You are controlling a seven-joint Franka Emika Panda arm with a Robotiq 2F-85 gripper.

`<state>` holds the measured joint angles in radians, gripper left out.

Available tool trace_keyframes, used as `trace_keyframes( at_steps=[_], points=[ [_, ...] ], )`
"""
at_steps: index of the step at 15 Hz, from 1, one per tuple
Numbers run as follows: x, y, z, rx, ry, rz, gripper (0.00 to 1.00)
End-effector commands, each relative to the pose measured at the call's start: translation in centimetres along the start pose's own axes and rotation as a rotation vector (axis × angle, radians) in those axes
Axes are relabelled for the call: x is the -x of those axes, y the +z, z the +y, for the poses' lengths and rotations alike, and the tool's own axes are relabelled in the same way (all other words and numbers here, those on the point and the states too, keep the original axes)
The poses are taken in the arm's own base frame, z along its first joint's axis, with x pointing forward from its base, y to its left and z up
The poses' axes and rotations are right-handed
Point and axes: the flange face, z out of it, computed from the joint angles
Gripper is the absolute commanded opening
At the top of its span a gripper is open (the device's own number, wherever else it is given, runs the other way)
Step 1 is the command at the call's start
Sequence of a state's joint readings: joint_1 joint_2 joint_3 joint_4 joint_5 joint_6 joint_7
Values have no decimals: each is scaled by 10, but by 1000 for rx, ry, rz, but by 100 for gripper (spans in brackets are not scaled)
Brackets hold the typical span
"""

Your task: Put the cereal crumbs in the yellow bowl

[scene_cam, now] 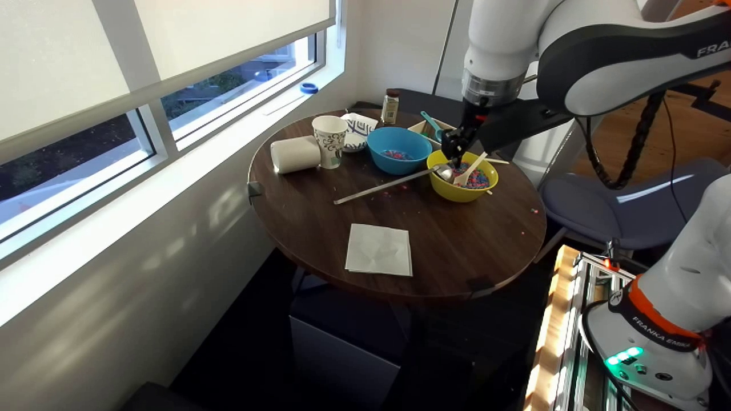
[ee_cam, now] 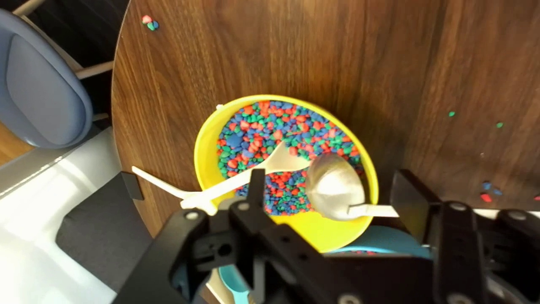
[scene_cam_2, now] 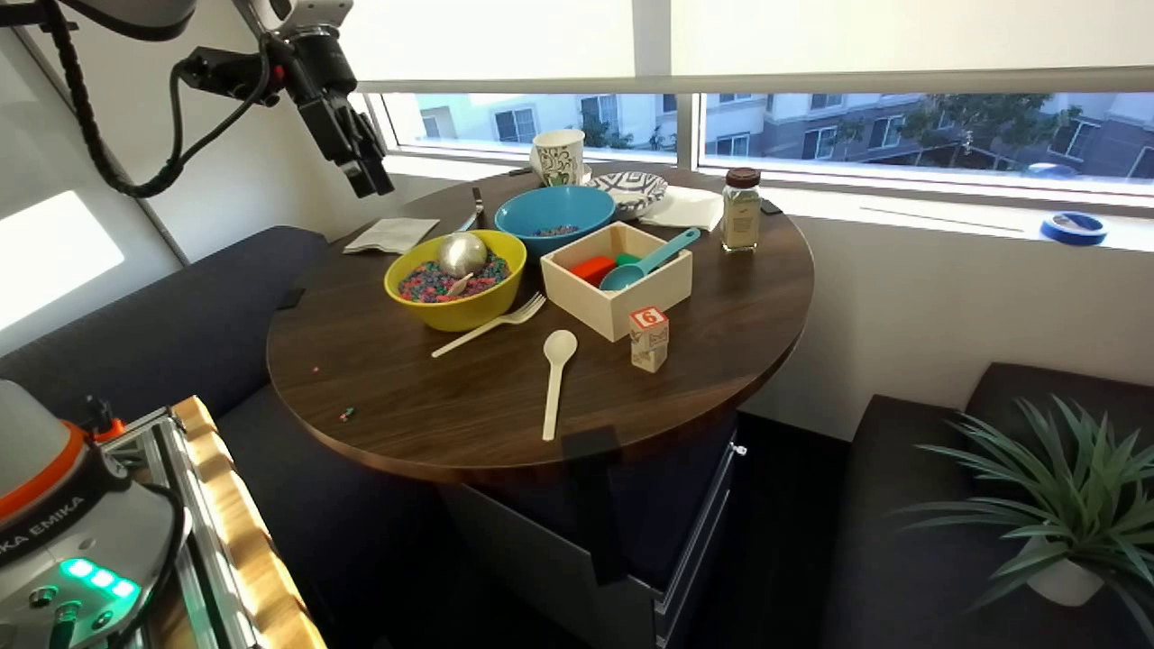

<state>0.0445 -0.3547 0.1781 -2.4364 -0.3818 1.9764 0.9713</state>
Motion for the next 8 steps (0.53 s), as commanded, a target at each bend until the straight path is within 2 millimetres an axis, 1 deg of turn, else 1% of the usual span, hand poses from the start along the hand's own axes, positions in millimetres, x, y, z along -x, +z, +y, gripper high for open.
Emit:
trace_keyframes(
  at_steps=[1,4,8],
  points=[
    [25,-15,-4,-91,-146,-39,100],
    [37,-19,6,-131,-191,-67,100],
    [40,-28,25,-94,-213,58,100]
  ],
)
